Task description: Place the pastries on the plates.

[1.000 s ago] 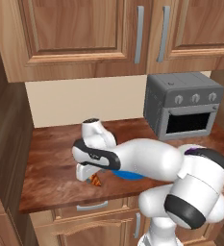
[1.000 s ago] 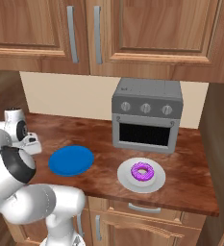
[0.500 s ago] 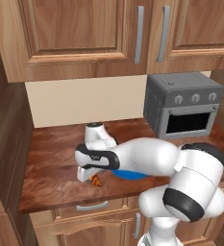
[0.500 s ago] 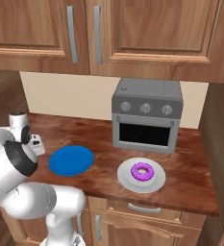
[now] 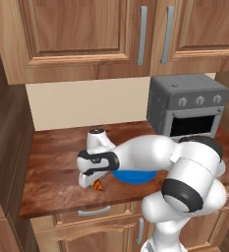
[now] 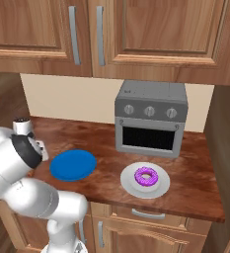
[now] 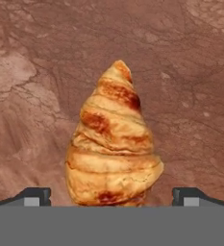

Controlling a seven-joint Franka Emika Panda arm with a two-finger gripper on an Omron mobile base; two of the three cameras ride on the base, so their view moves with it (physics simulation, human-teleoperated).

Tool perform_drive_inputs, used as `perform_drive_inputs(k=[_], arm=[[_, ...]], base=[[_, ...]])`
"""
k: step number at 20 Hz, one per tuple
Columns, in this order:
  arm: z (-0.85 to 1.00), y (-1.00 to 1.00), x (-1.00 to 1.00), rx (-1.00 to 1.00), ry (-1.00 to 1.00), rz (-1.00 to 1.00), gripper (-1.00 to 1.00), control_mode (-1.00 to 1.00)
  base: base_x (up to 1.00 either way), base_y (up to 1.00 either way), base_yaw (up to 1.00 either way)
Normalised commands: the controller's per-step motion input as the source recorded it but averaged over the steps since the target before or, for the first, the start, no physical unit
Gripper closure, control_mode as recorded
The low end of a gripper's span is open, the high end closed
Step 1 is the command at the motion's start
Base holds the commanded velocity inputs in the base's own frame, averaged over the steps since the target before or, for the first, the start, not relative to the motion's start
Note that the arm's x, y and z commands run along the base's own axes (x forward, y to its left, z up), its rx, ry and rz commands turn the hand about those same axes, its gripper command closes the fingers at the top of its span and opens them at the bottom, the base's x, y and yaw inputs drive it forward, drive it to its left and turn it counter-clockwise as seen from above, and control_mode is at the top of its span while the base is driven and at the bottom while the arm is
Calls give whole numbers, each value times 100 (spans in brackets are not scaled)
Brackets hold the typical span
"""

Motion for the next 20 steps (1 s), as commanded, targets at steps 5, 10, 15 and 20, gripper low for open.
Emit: perform_drive_inputs(k=[5,10,15,20], arm=[[-27,11,4,0,0,0,-100,-100],[-29,12,1,0,0,0,100,-100],[-15,1,0,3,0,0,100,-100],[41,-17,-1,2,-3,0,100,-100]], base=[[0,0,0],[0,0,0],[0,0,0],[0,0,0]])
